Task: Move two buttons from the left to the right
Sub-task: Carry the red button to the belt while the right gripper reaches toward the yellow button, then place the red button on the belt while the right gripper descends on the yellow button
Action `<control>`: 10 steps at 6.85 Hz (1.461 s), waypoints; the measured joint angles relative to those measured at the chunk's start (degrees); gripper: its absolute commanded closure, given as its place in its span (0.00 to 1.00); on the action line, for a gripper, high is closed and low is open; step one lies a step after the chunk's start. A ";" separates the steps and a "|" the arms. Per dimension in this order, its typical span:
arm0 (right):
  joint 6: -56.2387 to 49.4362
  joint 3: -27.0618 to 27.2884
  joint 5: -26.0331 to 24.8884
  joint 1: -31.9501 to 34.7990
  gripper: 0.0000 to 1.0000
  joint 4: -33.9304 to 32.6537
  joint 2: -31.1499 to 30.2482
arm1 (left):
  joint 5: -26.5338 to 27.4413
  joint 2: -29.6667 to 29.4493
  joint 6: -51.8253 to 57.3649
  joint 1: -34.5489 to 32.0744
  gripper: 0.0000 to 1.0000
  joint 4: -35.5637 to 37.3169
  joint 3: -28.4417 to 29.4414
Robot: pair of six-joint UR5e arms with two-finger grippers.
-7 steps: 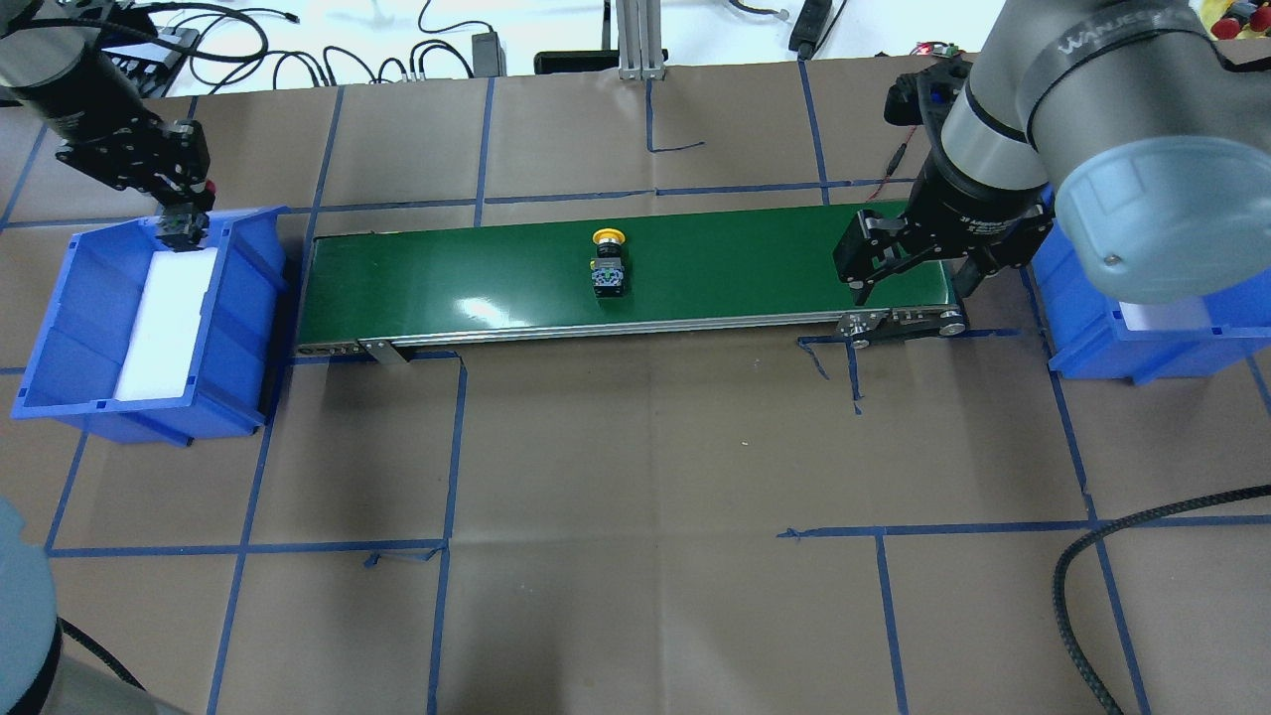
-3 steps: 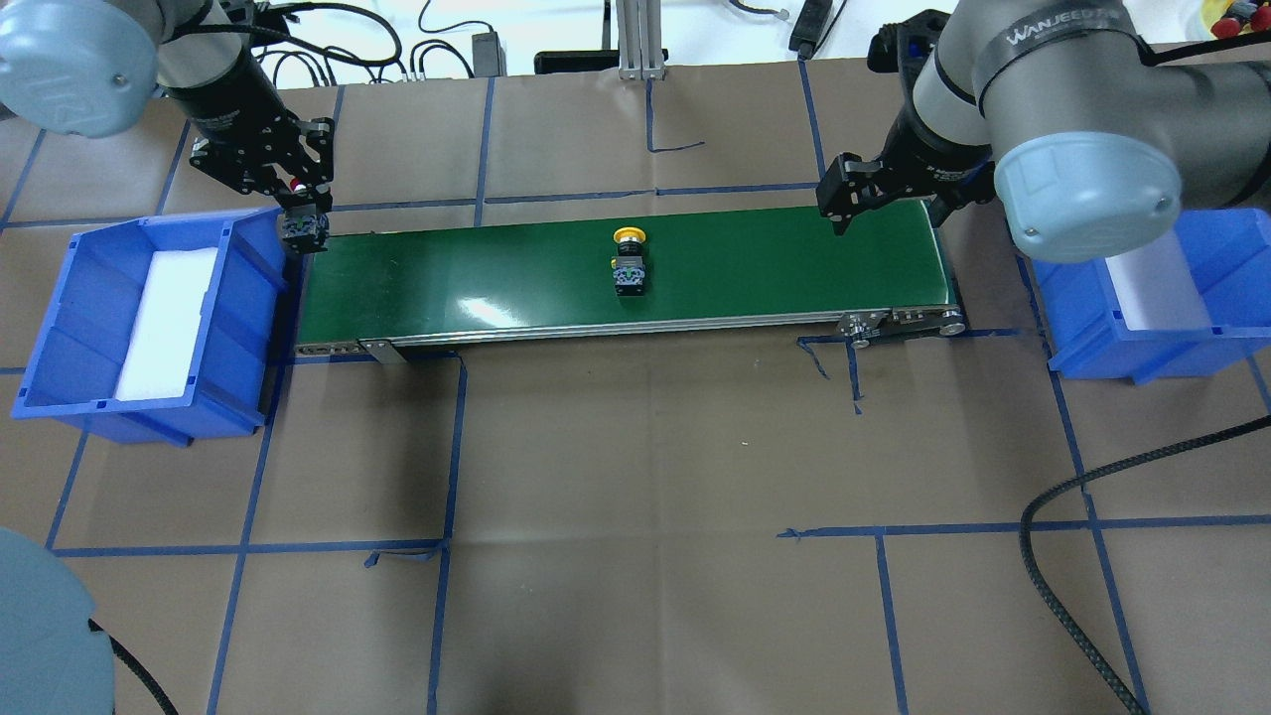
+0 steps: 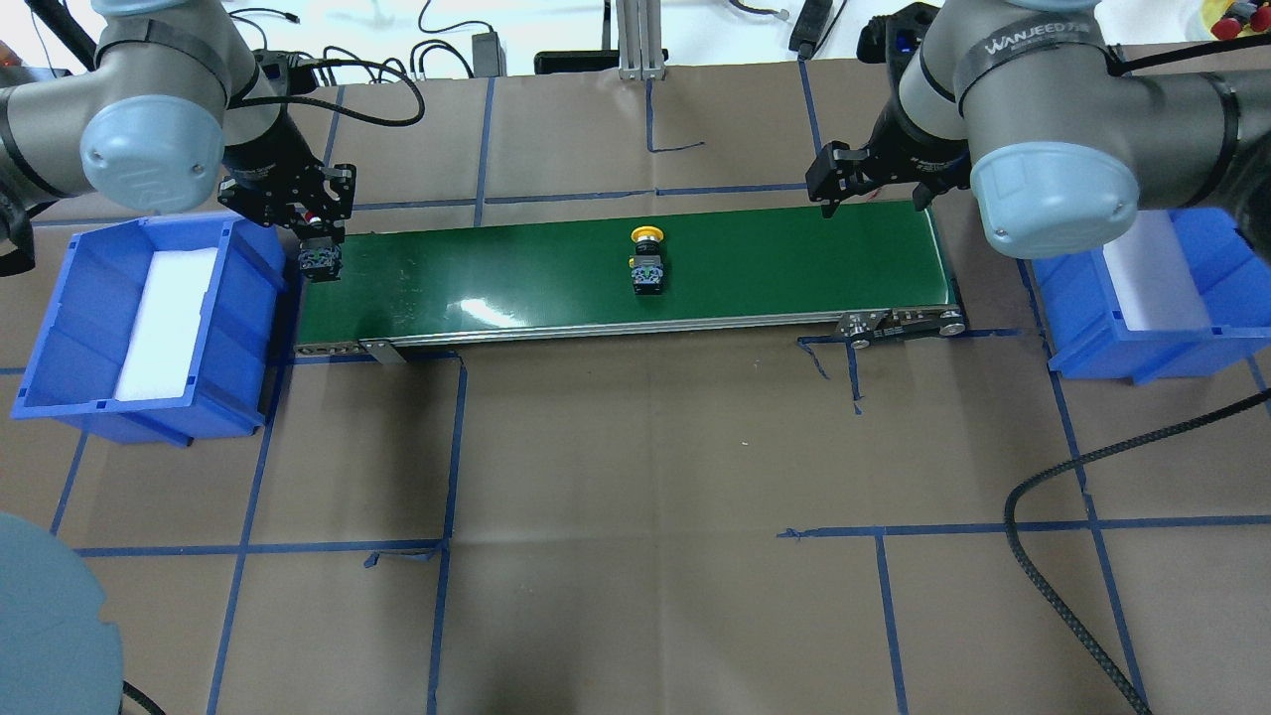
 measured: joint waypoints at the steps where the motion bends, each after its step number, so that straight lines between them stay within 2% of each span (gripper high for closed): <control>1: 0.04 -0.01 0.84 0.09 0.00 -2.12 0.71 | 0.21 -0.28 0.05 0.01 0.82 0.60 -0.50; 4: 0.14 0.59 8.52 0.44 0.00 -4.06 2.24 | 0.15 -0.92 2.58 0.07 0.82 3.19 -3.93; 7: 0.25 0.51 9.51 0.48 0.00 -4.02 4.62 | 0.10 -2.24 3.89 0.07 0.80 7.93 -6.71; 8: 0.27 0.50 9.47 0.48 0.00 -3.98 5.39 | 0.10 -2.98 3.87 0.03 0.77 9.00 -6.71; 9: 0.28 0.41 9.45 0.48 0.00 -3.96 6.04 | 0.10 -3.58 3.76 0.02 0.66 10.29 -6.57; 10: 0.28 0.31 9.42 0.48 0.00 -3.97 6.53 | 0.08 -3.89 3.53 0.03 0.23 11.32 -6.30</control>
